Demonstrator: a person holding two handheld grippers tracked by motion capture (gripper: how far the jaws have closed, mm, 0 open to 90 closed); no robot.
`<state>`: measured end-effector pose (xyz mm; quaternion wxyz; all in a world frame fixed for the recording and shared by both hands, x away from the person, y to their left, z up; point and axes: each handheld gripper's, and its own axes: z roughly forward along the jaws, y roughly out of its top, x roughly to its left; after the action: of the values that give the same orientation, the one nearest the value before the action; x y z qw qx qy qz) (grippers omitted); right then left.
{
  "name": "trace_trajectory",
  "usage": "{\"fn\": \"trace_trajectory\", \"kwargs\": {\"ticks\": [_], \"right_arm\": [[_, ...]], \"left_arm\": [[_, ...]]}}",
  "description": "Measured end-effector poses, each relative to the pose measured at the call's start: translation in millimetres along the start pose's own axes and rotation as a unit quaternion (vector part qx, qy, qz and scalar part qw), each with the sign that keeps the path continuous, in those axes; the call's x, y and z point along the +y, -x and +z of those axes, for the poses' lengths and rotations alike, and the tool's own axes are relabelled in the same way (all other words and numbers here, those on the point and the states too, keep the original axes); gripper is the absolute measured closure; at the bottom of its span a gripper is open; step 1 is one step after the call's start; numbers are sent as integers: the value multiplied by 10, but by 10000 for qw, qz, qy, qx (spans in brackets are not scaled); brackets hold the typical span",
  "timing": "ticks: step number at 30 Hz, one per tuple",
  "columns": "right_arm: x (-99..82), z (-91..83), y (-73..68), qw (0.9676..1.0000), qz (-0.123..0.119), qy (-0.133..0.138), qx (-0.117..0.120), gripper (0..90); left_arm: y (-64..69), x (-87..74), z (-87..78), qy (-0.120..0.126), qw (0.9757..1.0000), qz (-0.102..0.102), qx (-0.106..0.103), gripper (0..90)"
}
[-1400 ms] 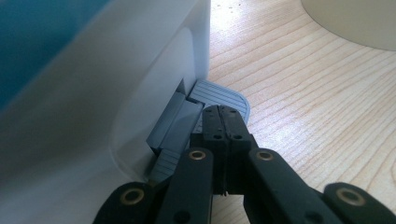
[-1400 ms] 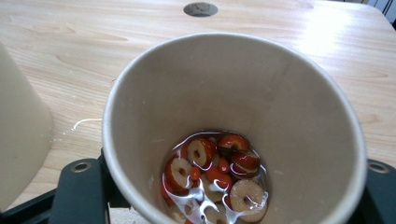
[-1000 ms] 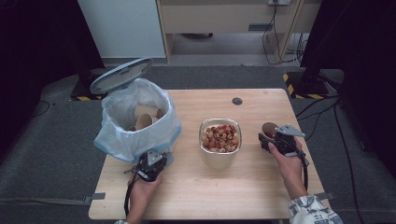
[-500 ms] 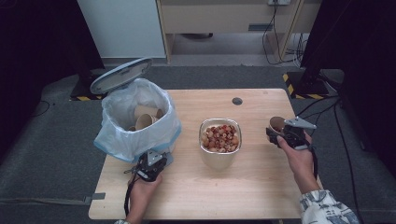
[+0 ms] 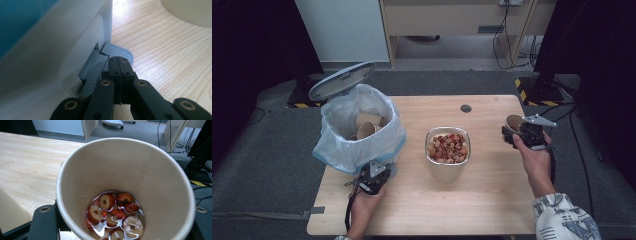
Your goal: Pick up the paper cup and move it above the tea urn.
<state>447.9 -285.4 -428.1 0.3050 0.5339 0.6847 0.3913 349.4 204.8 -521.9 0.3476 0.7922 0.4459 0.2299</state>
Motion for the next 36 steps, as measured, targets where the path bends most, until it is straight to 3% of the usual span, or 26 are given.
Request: {"fn": "trace_trajectory", "kwargs": {"ticks": [7, 16, 22, 26, 35, 36], "right_arm": [[147, 33, 58, 9999, -75, -71, -110, 310], [321, 39, 168, 9998, -172, -91, -19, 311], [497, 65, 194, 9994, -242, 11, 259, 311], [575, 121, 169, 9980, -414, 1, 487, 312], [755, 224, 156, 9912, -883, 20, 990, 312], [795, 228, 179, 9889, -975, 77, 1115, 312]], "left_arm": [[0, 0, 0, 0, 10000, 0, -1, 894], [5, -2, 0, 4, 10000, 3, 11, 894], [5, -4, -1, 11, 10000, -17, 10, 894], [6, -6, -1, 17, 10000, -25, 19, 894], [3, -8, -1, 24, 10000, -44, 13, 894], [2, -8, -2, 26, 10000, -44, 9, 894]]}}
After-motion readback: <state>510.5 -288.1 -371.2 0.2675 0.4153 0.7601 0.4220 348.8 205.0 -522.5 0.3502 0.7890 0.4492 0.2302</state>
